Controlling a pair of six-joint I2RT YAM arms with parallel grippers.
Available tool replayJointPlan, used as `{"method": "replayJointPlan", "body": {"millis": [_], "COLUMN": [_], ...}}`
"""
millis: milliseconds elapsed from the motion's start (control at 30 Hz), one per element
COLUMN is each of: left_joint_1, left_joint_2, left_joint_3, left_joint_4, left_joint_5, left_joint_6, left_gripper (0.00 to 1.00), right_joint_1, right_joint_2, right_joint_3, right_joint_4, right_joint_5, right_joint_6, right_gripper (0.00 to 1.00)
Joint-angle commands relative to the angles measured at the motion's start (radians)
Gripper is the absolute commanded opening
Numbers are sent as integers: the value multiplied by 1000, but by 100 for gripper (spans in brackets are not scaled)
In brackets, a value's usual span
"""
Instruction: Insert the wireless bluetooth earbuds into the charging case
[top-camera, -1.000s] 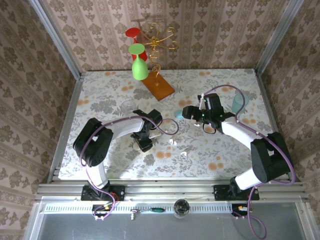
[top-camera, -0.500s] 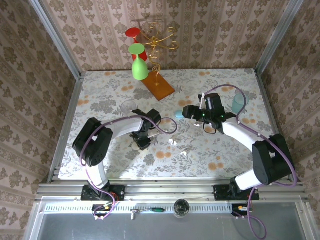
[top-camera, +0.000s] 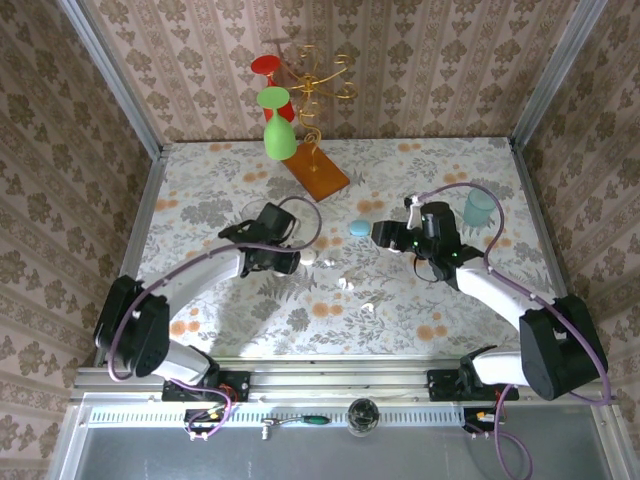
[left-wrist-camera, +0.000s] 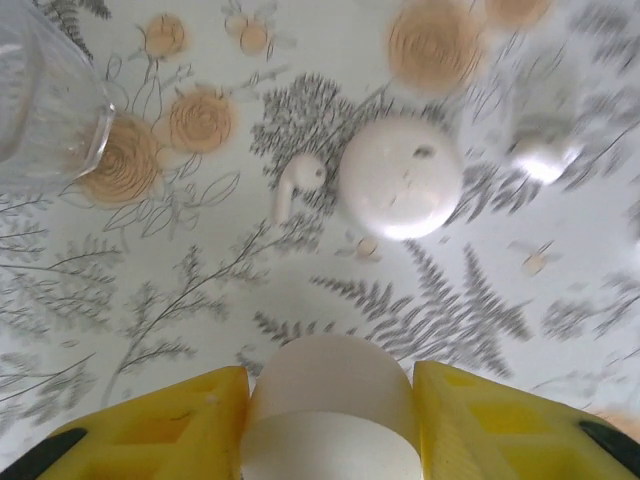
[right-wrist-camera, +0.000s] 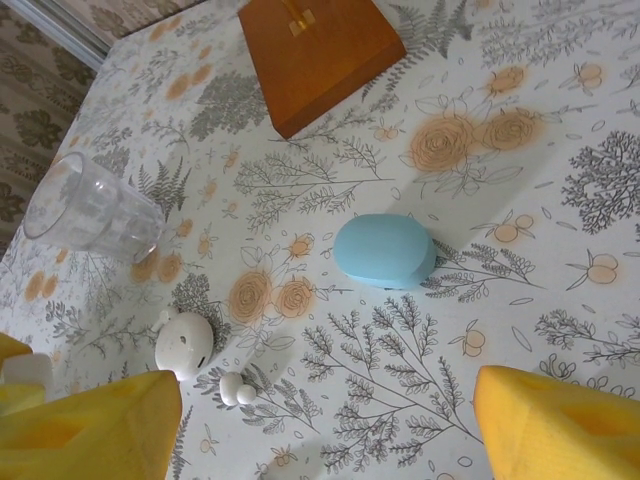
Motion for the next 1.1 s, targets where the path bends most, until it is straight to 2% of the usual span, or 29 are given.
{"method": "replayJointPlan", "body": {"millis": [0,133,233,333,433,633,833,1067], "left_joint_1": [8,16,15,3,-15,-56,-82,-90], "left_joint_2": [-77,-121,-114,-113,-85,3,99,130], "left_joint_3": [-93,-203,-227,-301,-322,-304,-284,-249], "left_joint_4": [317,630,761,931,1052,1186,1328,1362], "left_joint_5": [93,102,125,62,48,70,126,181], "left_joint_6": [-238,-441,-577,-781,-919,-1035,-1120,-1126], "left_gripper": [45,44,45,45,45,43,42,41], "right_joint_1": [7,14,33,60,116,178,200,199], "right_joint_2": [-60,-76,-77,-60,-35,38,138,207], "right_joint_3": [-49,-87,-115,-131,-155,-115,-70,-18], "right_joint_4": [137,199,272,341,438,507,572,575], "right_joint_5": [9,3,-33,-85,-103,-161,-189,-173], "right_joint_6": [-45,-64,-99,-157,-262,-314,-317,-298], "right_gripper": [78,79,80,84,87,89,89,80]}}
